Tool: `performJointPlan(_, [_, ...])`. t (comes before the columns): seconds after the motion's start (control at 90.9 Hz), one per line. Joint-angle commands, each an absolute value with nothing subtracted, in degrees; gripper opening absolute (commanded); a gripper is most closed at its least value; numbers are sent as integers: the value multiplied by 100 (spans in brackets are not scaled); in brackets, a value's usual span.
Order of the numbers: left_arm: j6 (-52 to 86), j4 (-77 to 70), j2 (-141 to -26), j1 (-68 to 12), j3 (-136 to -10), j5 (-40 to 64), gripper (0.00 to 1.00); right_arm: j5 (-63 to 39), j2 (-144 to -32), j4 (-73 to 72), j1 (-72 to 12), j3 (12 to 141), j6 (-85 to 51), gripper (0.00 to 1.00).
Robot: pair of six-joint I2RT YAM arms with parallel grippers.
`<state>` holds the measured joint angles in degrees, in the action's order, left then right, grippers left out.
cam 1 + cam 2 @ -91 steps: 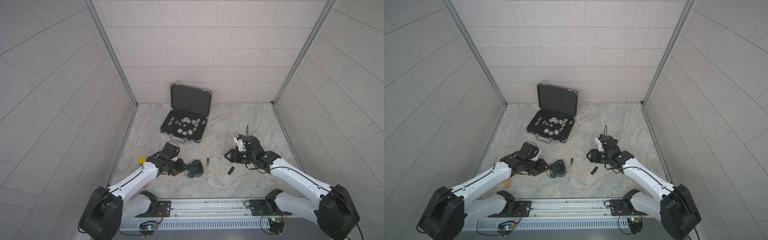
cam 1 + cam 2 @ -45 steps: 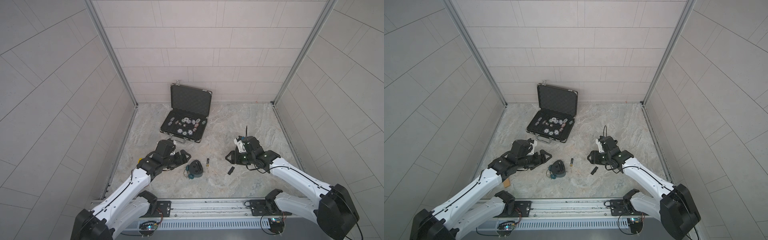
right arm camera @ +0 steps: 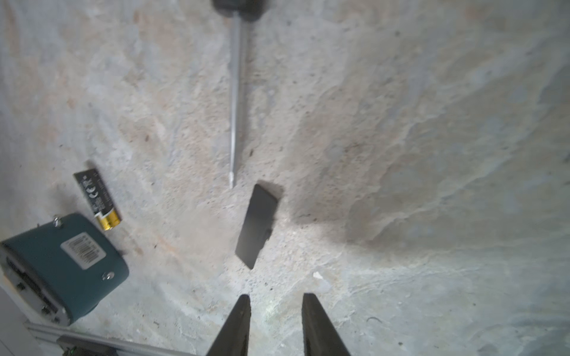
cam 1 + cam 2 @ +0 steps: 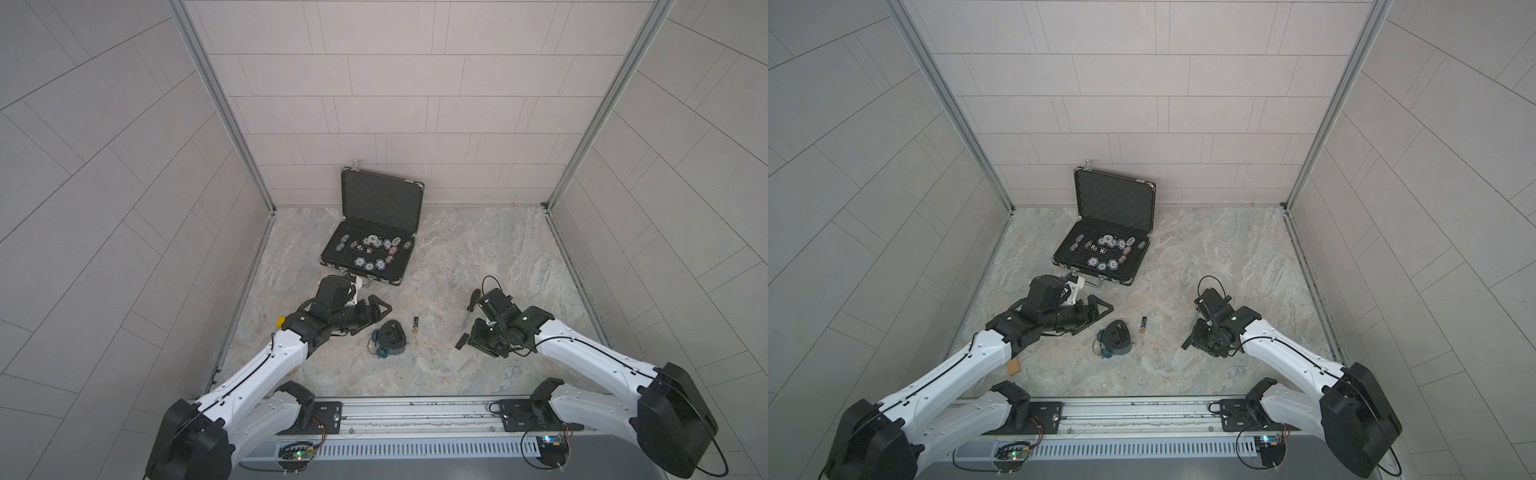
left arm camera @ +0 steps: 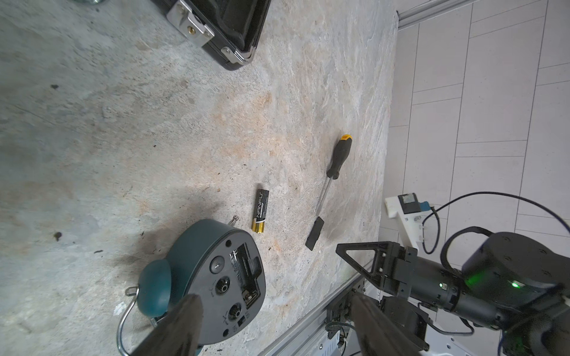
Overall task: Remove the battery from the alarm
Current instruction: Pick up the cover from the center of the board.
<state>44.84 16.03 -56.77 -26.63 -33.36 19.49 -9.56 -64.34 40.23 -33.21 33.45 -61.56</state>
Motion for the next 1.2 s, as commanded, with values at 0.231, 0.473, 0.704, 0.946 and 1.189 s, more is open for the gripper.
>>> performJointPlan(0.231, [4236, 1872, -5539, -2665, -3364, 2062, 78, -1069, -7030, 2479, -2997, 3208, -6275, 34])
performJointPlan(0.473, [4223, 1899, -5531, -2669, -3401, 2055, 78, -1119, -7003, 2841, -2968, 2976, -6470, 33])
performJointPlan(0.704, [4330, 1776, -5570, -2668, -3373, 2058, 78, -1373, -7245, 2372, -2893, 2810, -6563, 33])
performJointPlan(0.946, [4341, 1926, -5471, -2665, -3392, 2023, 78, -1358, -7534, 2405, -2884, 2944, -6471, 24])
performJointPlan(1.189, [4362, 1895, -5439, -2670, -3380, 2007, 78, -1371, -7394, 2425, -2875, 3017, -6307, 10])
